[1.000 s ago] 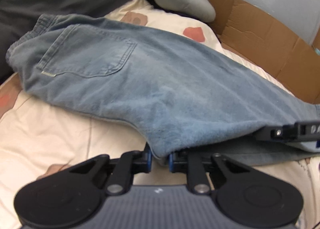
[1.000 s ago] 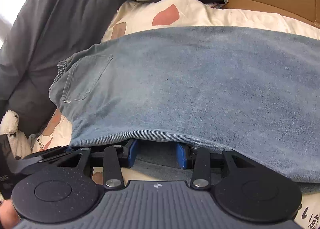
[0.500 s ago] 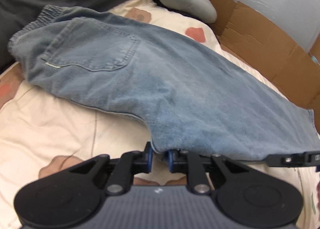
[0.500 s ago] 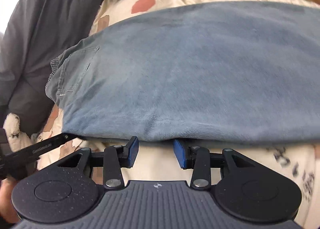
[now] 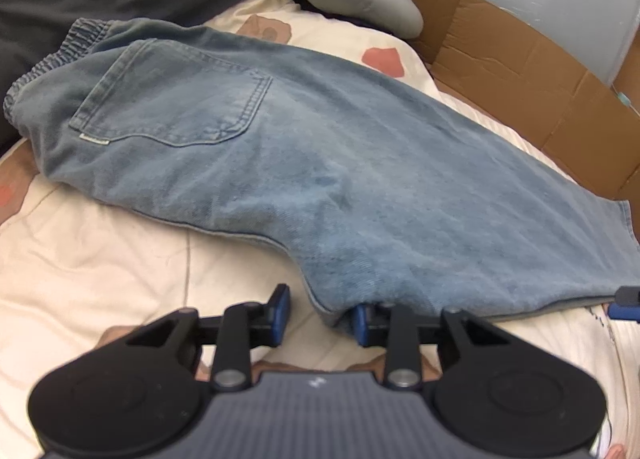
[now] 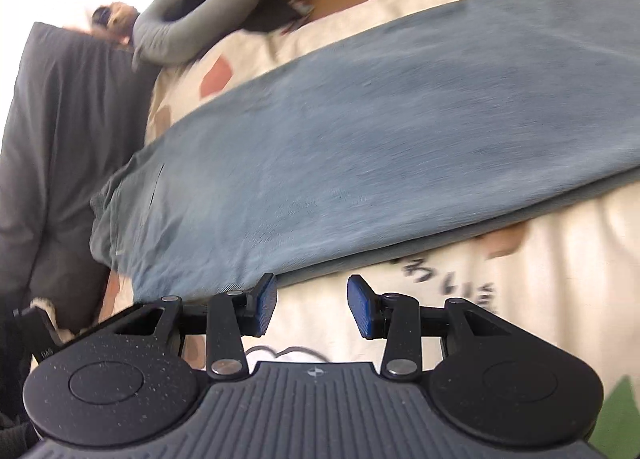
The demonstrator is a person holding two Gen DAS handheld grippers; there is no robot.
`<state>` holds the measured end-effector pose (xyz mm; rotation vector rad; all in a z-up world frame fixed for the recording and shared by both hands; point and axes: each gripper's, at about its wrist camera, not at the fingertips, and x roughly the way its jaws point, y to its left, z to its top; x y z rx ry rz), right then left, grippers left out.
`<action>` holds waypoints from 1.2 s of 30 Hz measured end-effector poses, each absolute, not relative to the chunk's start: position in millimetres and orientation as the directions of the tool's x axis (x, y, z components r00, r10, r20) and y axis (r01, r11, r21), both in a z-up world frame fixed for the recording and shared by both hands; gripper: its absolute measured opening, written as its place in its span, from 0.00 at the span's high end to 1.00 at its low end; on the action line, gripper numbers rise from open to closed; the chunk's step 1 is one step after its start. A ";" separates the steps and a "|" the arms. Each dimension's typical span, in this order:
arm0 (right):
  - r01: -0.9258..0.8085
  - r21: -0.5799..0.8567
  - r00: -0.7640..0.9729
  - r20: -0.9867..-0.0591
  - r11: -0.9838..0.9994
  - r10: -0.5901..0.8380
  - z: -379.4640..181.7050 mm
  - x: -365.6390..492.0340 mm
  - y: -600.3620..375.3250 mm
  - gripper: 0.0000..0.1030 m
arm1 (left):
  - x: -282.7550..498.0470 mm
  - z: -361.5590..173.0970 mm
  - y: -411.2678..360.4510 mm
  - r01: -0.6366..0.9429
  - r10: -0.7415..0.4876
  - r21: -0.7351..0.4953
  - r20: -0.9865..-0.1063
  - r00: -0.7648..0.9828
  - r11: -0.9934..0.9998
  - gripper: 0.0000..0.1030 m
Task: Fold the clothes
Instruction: 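Move the right gripper to the jeans leg cuff and pinch it while the left gripper holds the edge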
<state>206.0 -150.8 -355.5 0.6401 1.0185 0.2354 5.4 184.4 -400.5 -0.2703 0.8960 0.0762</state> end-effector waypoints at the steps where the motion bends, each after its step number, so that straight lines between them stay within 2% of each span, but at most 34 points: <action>1: 0.121 0.593 0.531 -0.717 0.796 0.452 -354.5 204.2 -157.9 0.55 | 6.9 -401.9 184.3 -0.181 -0.049 -0.203 -0.784 0.619 0.962 0.67; 6: 0.196 0.588 0.590 -0.710 0.785 0.384 -354.1 193.8 -203.1 0.55 | 13.2 -403.5 182.1 -0.172 -0.046 -0.190 -0.791 0.610 0.967 0.67; 8: 0.241 0.578 0.621 -0.709 0.780 0.334 -355.1 189.0 -224.8 0.55 | 14.7 -403.6 181.5 -0.167 -0.051 -0.190 -0.791 0.609 0.967 0.70; 9: 0.267 0.576 0.633 -0.710 0.773 0.310 -356.4 186.8 -236.4 0.55 | 14.8 -404.0 182.0 -0.165 -0.063 -0.204 -0.791 0.608 0.965 0.77; 13: 0.356 0.551 0.664 -0.717 0.755 0.210 -362.3 174.7 -278.4 0.55 | 14.7 -404.8 181.0 -0.185 -0.051 -0.199 -0.801 0.596 0.962 0.80; 19: 0.473 0.594 0.714 -0.691 0.651 0.112 -378.0 154.7 -332.9 0.55 | 16.1 -402.7 181.0 -0.184 -0.040 -0.178 -0.816 0.577 0.967 0.83; 36: 0.546 0.760 0.809 -0.588 0.353 0.012 -427.6 150.3 -388.1 0.57 | 19.9 -394.2 179.3 -0.162 -0.022 -0.130 -0.839 0.544 0.978 0.85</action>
